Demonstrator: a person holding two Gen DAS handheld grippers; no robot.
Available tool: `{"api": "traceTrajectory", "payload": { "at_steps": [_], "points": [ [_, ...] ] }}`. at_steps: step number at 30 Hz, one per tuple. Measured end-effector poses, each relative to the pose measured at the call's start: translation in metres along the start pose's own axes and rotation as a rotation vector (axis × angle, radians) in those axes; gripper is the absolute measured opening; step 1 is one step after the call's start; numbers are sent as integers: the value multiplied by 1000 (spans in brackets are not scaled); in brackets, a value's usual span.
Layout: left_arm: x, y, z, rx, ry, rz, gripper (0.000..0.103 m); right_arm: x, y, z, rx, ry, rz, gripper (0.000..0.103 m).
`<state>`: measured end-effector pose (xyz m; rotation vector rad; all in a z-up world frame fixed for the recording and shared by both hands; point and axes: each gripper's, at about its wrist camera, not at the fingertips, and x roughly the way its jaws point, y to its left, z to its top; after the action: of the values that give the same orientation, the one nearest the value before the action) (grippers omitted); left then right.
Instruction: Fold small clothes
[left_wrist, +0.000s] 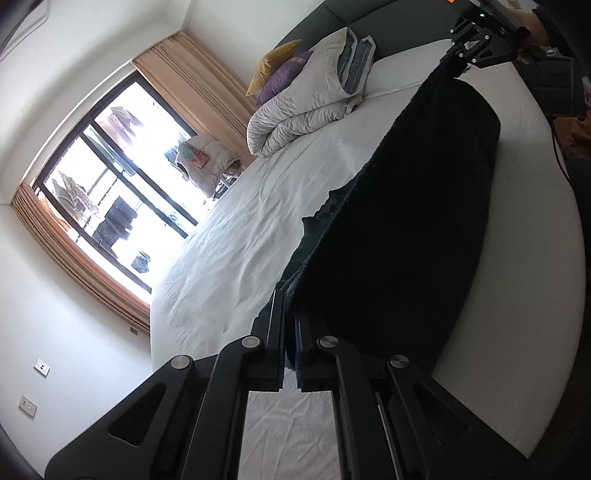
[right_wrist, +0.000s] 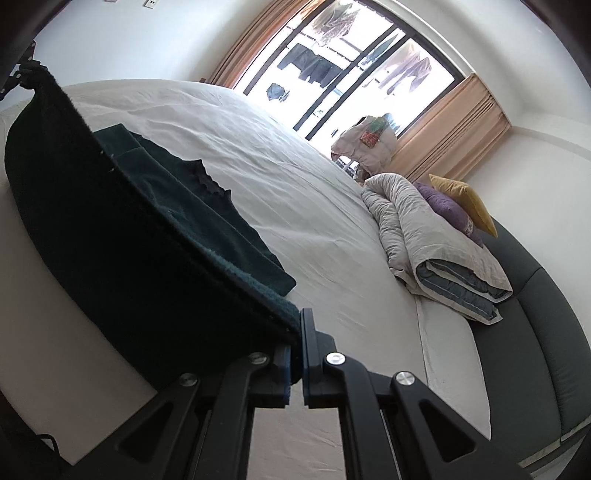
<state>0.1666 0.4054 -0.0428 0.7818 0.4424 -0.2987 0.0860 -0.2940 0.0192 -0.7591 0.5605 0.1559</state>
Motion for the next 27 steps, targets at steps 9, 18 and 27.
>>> {"api": "traceTrajectory", "payload": {
  "at_steps": [9, 18, 27],
  "points": [
    [95, 59, -1, -114, 114, -41, 2, 94, -13, 37, 27, 89, 43, 3],
    [197, 79, -31, -183, 249, -111, 3, 204, -9, 55, 33, 212, 111, 3],
    [277, 90, -22, -192, 330, -141, 3, 274, -8, 62, 42, 296, 154, 3]
  ]
}}
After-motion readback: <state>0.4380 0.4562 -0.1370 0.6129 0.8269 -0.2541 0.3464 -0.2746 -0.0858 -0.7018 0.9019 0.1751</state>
